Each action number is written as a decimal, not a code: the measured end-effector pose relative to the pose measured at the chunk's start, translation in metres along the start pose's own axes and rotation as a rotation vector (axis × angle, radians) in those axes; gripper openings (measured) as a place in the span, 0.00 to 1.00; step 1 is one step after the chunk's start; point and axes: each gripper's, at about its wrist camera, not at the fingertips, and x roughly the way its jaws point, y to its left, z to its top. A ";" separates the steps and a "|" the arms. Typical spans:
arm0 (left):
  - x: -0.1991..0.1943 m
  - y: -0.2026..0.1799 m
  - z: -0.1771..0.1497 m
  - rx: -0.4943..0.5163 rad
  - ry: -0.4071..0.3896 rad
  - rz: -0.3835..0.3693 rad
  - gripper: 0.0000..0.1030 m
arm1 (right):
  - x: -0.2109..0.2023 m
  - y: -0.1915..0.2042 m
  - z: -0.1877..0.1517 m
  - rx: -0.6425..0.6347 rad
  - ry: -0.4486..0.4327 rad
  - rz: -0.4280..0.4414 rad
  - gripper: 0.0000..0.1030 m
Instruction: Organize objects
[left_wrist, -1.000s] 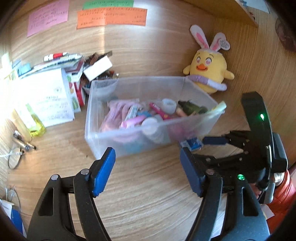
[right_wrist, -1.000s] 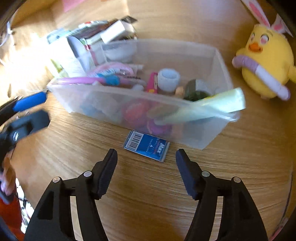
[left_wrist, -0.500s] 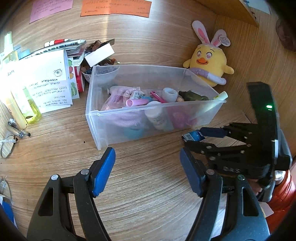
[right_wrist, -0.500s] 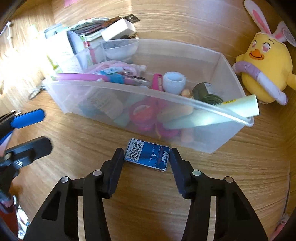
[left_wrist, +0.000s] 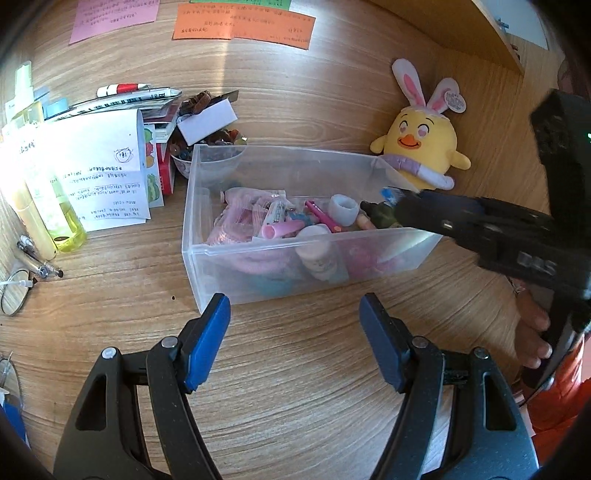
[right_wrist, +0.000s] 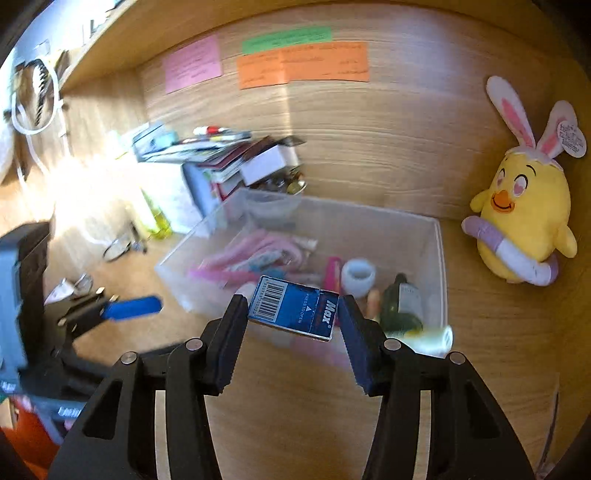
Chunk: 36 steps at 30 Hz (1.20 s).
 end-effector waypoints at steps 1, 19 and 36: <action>0.000 0.000 0.001 0.000 0.001 0.002 0.70 | 0.008 0.000 0.003 0.008 0.004 -0.011 0.47; -0.008 -0.009 0.009 -0.009 -0.056 0.035 0.70 | -0.021 -0.013 -0.020 -0.005 -0.038 -0.009 0.61; -0.014 -0.015 0.002 -0.047 -0.123 0.090 0.93 | -0.040 -0.014 -0.048 0.005 -0.077 -0.035 0.83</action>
